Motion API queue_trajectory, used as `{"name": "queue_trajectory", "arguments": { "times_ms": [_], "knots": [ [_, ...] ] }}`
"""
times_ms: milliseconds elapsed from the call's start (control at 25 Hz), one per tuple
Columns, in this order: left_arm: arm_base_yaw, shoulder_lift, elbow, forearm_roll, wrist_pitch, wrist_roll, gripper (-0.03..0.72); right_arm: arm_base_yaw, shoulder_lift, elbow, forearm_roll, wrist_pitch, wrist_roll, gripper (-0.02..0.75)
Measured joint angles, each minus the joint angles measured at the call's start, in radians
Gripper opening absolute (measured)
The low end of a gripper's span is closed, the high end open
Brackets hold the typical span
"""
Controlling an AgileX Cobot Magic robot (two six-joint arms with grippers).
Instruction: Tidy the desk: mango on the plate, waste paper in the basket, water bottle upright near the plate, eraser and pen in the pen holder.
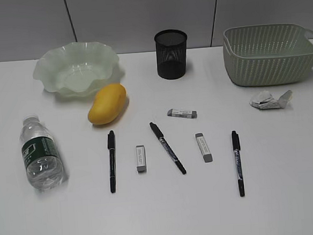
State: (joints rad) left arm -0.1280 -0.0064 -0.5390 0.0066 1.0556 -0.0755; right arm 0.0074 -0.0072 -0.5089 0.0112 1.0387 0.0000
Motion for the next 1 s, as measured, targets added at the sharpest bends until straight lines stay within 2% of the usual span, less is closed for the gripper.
{"name": "queue_trajectory", "arguments": {
  "times_ms": [1000],
  "knots": [
    [0.0, 0.0, 0.0, 0.0, 0.0, 0.0, 0.183, 0.0, 0.0, 0.0, 0.0, 0.0, 0.0, 0.402]
  ]
}}
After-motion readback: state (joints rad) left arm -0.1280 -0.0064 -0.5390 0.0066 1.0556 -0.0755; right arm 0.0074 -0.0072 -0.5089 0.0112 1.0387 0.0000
